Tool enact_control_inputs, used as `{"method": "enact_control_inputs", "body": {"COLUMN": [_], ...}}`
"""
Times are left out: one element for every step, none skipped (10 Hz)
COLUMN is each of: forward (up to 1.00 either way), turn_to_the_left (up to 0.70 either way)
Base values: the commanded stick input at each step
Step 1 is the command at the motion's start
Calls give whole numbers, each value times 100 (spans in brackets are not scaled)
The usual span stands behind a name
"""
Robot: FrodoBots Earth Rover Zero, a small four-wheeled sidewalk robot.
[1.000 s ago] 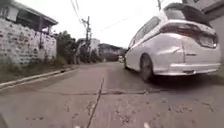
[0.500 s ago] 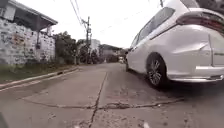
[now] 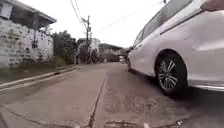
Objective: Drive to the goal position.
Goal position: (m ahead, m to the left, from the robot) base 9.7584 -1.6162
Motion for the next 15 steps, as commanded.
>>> {"method": "enact_control_inputs", "body": {"forward": [85, 85, 85, 85, 85, 85, 85, 85, 85, 85, 85, 85, 85, 85, 85], "turn_to_the_left": [1, 1, 1, 1, 1, 1, 1, 1, 1, 1, 1, 1, 1, 1, 1]}}
